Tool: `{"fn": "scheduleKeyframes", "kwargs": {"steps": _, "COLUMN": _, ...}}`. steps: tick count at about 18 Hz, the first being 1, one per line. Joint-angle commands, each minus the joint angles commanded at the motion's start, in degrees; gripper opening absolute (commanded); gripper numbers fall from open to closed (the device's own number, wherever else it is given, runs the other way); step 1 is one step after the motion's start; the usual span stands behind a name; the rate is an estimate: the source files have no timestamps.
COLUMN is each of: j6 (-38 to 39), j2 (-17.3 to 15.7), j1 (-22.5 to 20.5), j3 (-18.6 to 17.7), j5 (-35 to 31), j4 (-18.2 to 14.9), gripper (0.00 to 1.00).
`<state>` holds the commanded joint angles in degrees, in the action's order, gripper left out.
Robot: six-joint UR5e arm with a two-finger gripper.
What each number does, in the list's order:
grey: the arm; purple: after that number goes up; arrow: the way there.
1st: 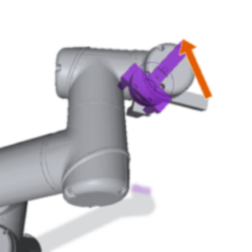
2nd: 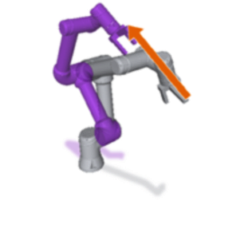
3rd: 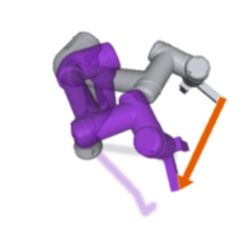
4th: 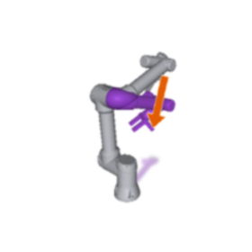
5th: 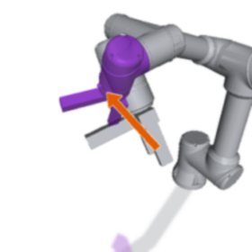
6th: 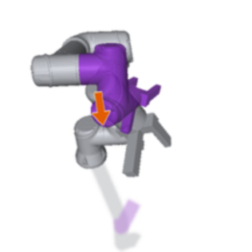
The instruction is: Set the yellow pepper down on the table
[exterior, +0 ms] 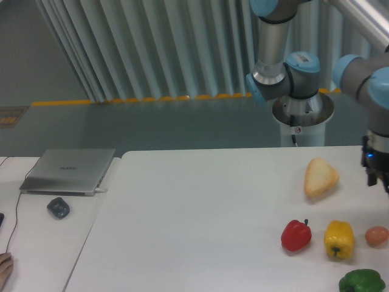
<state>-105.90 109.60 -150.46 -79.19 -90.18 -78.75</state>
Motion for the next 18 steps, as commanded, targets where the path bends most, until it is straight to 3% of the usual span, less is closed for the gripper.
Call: {"fn": "scheduleKeyframes", "kwargs": {"steps": 18, "j6": -2.38, "j2": 0.35, "j1": 1.14, "j3": -1.58, "j5": 0.0, "j4": 0.87, "gripper": 1.0}}
